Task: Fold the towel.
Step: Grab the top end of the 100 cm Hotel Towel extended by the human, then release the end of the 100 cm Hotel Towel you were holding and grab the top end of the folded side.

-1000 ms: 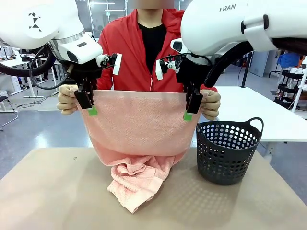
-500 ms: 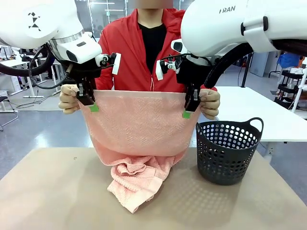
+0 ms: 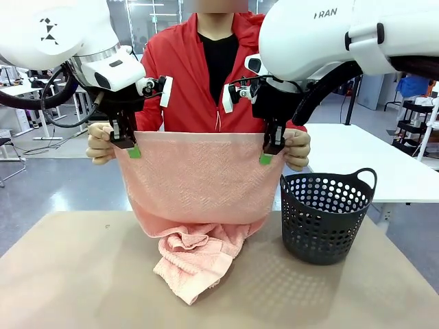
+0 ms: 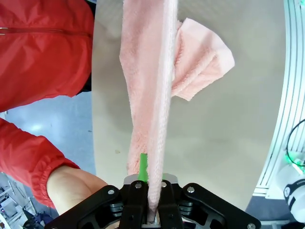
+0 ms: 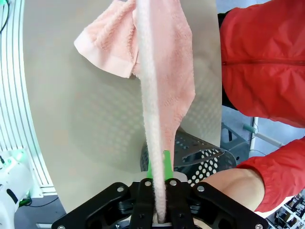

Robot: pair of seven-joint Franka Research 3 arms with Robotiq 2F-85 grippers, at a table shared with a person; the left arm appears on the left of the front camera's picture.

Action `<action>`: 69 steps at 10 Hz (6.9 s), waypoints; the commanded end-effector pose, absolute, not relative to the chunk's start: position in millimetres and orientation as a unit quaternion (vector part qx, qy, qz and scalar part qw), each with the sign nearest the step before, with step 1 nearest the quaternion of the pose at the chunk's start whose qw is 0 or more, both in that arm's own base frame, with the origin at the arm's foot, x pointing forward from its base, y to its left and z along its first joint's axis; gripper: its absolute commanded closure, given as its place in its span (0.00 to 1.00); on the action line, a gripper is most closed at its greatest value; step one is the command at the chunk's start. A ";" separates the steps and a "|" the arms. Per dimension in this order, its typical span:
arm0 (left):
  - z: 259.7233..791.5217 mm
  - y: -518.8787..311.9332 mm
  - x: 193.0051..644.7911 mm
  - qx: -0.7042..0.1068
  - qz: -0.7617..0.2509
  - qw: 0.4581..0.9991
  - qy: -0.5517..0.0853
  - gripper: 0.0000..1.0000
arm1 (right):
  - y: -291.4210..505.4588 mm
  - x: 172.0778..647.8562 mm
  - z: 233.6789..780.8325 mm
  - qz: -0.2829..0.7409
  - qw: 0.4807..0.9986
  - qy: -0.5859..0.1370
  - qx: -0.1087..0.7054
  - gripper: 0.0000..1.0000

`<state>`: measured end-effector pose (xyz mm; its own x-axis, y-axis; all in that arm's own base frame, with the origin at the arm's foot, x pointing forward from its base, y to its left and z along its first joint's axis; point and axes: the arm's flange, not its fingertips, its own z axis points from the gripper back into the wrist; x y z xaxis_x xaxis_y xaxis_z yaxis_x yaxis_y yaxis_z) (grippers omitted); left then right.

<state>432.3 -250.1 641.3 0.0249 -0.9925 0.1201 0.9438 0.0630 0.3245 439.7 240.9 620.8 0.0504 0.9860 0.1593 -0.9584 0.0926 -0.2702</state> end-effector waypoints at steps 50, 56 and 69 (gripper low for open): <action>640.1 -249.9 432.3 0.077 -0.680 0.712 -0.157 1.00 | 240.4 439.7 619.4 0.671 0.724 -0.151 -0.045 1.00; 640.1 -249.9 432.3 0.077 -0.680 0.712 -0.157 1.00 | 240.4 439.7 619.4 0.671 0.724 -0.151 -0.045 1.00; 641.9 -248.8 425.5 0.084 -0.690 0.700 -0.163 0.58 | 238.8 434.0 618.4 0.674 0.722 -0.146 -0.051 0.63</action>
